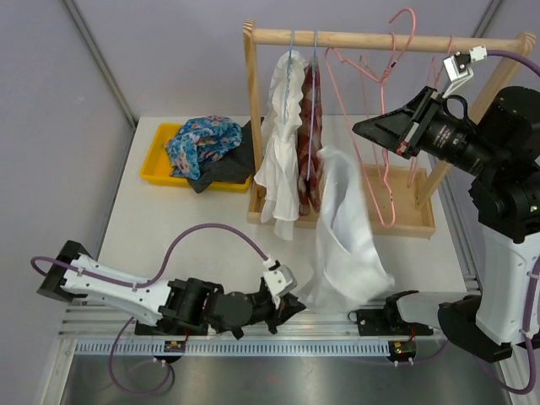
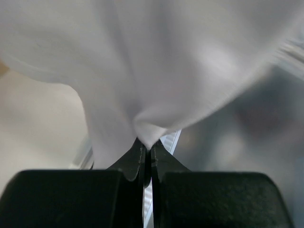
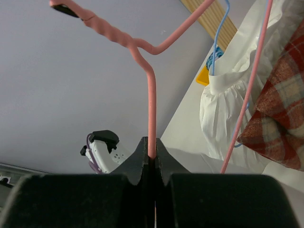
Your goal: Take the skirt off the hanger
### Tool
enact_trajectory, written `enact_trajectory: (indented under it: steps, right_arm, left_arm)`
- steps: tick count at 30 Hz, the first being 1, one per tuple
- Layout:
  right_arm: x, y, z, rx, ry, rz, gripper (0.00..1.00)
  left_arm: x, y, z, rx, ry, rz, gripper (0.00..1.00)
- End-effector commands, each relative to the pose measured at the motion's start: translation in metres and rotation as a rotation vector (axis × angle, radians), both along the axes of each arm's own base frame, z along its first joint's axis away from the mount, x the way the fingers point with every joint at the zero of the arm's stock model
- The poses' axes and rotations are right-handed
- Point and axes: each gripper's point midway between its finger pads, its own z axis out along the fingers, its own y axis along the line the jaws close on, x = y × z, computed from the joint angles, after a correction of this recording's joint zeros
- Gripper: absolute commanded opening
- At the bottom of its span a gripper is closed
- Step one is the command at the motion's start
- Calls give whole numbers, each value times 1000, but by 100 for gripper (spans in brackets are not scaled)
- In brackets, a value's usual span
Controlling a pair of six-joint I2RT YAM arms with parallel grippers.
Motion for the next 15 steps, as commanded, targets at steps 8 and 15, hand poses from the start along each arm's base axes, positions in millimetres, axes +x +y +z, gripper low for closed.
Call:
enact_trajectory:
  steps: [8,15]
  right_arm:
    - [38,-13,8,9,-134,-153,0]
    - [82,-9,-15,-24,-101,-197,0]
  left_arm:
    - [55,96,-21,145,-37,379,0]
    - [126,152,50,249,-224,654,0]
